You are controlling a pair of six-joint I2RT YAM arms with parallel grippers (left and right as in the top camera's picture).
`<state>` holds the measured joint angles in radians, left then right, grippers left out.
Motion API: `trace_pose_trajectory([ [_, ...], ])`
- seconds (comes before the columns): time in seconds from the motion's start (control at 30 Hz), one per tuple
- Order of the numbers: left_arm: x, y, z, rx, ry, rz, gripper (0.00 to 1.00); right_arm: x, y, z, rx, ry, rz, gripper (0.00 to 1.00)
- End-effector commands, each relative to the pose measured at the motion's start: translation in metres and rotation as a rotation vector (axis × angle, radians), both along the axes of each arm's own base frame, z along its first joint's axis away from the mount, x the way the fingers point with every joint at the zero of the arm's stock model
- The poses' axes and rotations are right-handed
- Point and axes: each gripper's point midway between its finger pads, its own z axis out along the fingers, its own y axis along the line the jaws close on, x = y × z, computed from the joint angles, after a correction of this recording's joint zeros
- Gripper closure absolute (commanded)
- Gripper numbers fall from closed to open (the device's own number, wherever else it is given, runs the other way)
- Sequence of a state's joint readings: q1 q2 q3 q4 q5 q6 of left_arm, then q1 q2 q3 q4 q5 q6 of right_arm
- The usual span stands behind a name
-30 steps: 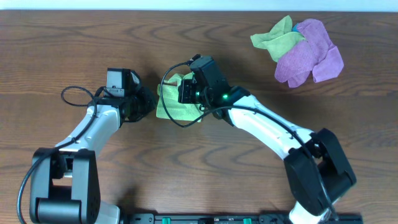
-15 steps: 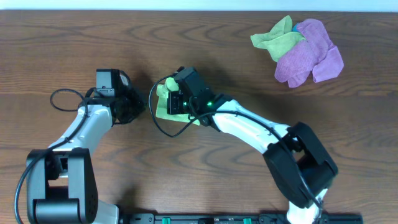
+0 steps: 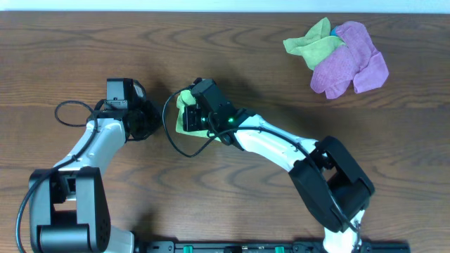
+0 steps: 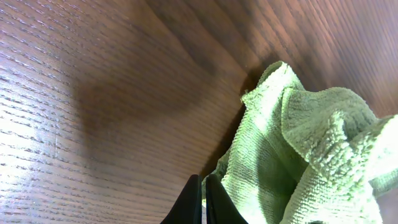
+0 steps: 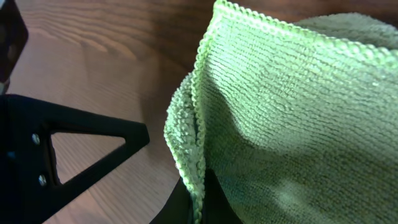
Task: Fold the cloth
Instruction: 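Release the right gripper and withdraw it to the lower right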
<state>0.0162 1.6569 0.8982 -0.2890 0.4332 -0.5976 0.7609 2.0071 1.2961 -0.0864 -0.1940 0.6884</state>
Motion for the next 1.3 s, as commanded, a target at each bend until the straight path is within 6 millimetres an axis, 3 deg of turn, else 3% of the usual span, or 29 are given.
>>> trace_pose_trajectory([
  [0.0,0.001,0.004,0.003,0.021,-0.014,-0.004,0.94,-0.004,0.010,-0.011,0.001,0.024,0.016,0.99],
  [0.07,0.001,0.004,0.003,0.021,-0.014,-0.005,0.94,-0.005,0.011,-0.013,0.001,0.029,0.017,0.94],
  [0.17,0.001,0.004,0.003,0.021,-0.015,-0.005,0.94,-0.005,0.013,-0.012,0.009,0.025,0.022,0.78],
  [0.47,0.002,0.010,0.003,0.020,-0.014,0.011,0.94,-0.013,0.023,-0.005,0.059,0.047,0.084,0.16],
  [0.57,0.002,0.014,0.005,0.013,-0.016,0.023,0.94,-0.013,0.026,-0.001,0.080,0.055,0.099,0.01],
  [0.73,0.002,0.018,0.010,0.003,-0.025,0.034,0.94,-0.002,0.021,0.014,0.110,0.044,0.091,0.01],
  [0.83,0.001,0.019,0.016,0.004,-0.033,0.037,0.92,0.011,0.008,0.033,0.122,0.003,0.078,0.01],
  [0.97,-0.002,0.017,0.029,0.000,-0.057,0.027,0.78,0.019,-0.025,0.060,0.073,-0.066,0.126,0.01],
  [1.13,-0.006,0.010,0.043,-0.032,-0.082,-0.001,0.62,0.012,-0.078,0.096,-0.048,-0.154,0.196,0.01],
  [1.23,-0.010,0.007,0.049,-0.048,-0.084,-0.009,0.40,0.005,-0.116,0.119,-0.126,-0.186,0.190,0.01],
  [1.27,-0.012,0.006,0.051,-0.056,-0.083,-0.013,0.27,0.000,-0.134,0.125,-0.168,-0.187,0.177,0.01],
])
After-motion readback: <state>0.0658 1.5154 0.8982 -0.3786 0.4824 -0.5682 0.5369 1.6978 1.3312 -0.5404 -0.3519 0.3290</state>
